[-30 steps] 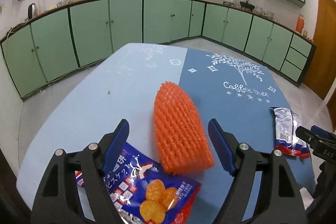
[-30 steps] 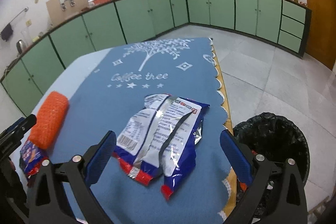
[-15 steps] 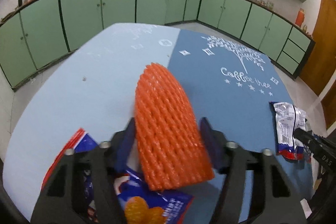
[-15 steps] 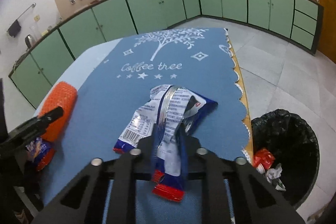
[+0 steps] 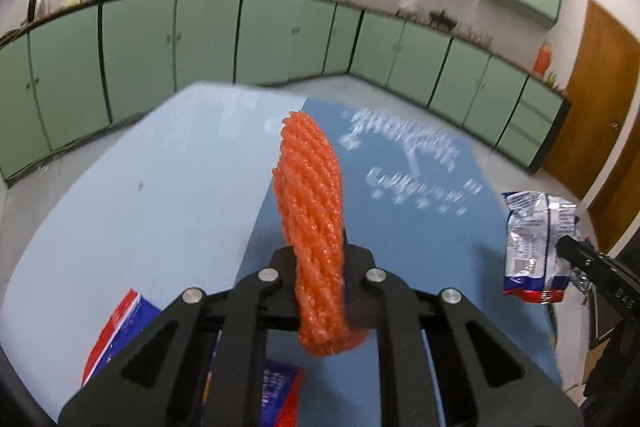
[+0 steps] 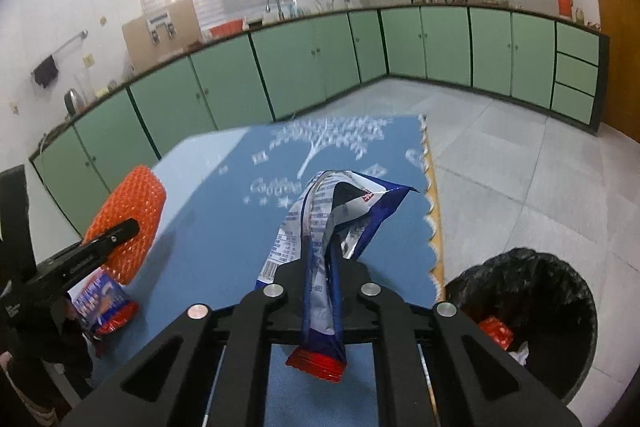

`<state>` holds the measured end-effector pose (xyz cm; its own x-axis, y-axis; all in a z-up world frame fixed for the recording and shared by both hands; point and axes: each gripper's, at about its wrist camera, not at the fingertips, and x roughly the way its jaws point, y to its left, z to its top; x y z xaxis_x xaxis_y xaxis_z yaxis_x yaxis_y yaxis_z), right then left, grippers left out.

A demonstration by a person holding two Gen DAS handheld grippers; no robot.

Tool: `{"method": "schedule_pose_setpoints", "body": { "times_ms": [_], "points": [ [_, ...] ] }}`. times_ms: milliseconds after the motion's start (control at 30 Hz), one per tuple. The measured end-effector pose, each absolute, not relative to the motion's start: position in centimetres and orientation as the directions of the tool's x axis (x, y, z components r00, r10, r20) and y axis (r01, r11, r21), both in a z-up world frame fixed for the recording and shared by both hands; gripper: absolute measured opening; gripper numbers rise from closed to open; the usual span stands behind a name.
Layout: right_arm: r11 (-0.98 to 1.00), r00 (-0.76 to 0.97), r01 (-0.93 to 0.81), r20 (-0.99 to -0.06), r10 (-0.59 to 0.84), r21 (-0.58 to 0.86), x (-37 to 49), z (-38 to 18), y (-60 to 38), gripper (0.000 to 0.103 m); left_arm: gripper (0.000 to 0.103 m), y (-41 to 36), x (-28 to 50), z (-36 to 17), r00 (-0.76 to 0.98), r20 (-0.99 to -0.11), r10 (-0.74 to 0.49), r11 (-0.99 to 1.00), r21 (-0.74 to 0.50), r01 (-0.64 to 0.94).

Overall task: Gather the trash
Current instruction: 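Grasp the orange mesh net with the left tool while the right tool grasps the silver snack wrapper, then carry the mesh net and wrapper to the black bin and release them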

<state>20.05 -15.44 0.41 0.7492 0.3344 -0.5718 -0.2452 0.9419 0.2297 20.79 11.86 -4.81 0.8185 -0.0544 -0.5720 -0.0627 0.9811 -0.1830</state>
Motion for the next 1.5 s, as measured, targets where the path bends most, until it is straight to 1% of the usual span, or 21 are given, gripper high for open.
{"method": "schedule_pose_setpoints", "body": {
  "times_ms": [133, 233, 400, 533, 800, 967, 1167, 1433, 1500],
  "points": [
    [0.945, 0.783, -0.232, -0.532, 0.323, 0.231, 19.3, 2.1, -17.0, 0.008, 0.01, 10.8, 19.4, -2.7, 0.863, -0.494, -0.106, 0.977, -0.212, -0.002],
    [0.951, 0.807, -0.206, -0.51, 0.298, 0.23, 18.6, 3.1, -18.8, 0.008, 0.01, 9.1, 19.0, -1.5, 0.873, -0.466, -0.145, 0.976, -0.214, 0.047],
    [0.968, 0.834, -0.149, -0.5, 0.233, 0.204, 17.2, 4.0, -22.1, 0.008, 0.01, 4.6, 19.2, -0.4, 0.867, -0.446, -0.223, 0.966, -0.22, 0.135],
    [0.979, 0.846, -0.078, -0.506, 0.166, 0.19, 16.2, 4.0, -25.8, 0.008, 0.01, -1.0, 19.6, -0.1, 0.841, -0.44, -0.314, 0.946, -0.224, 0.235],
    [0.984, 0.845, 0.061, -0.533, 0.037, 0.166, 14.3, 2.7, -33.2, 0.008, 0.01, -11.9, 20.2, -1.4, 0.766, -0.446, -0.463, 0.886, -0.242, 0.395],
    [0.979, 0.834, 0.124, -0.552, -0.015, 0.16, 13.8, 1.3, -37.0, 0.008, 0.01, -17.2, 21.0, -3.2, 0.719, -0.463, -0.518, 0.855, -0.253, 0.454],
    [0.969, 0.802, 0.182, -0.595, -0.05, 0.165, 14.1, -1.5, -41.2, 0.008, 0.01, -21.5, 23.7, -6.3, 0.657, -0.52, -0.546, 0.834, -0.264, 0.485],
    [0.964, 0.76, 0.202, -0.648, -0.042, 0.174, 15.9, -5.4, -43.8, 0.008, 0.011, -26.6, 26.5, -11.3, 0.594, -0.612, -0.522, 0.834, -0.221, 0.505],
    [0.963, 0.75, 0.201, -0.661, -0.034, 0.179, 16.2, -6.4, -44.4, 0.01, 0.016, -27.3, 27.1, -12.2, 0.584, -0.632, -0.509, 0.838, -0.21, 0.503]
  ]
}}
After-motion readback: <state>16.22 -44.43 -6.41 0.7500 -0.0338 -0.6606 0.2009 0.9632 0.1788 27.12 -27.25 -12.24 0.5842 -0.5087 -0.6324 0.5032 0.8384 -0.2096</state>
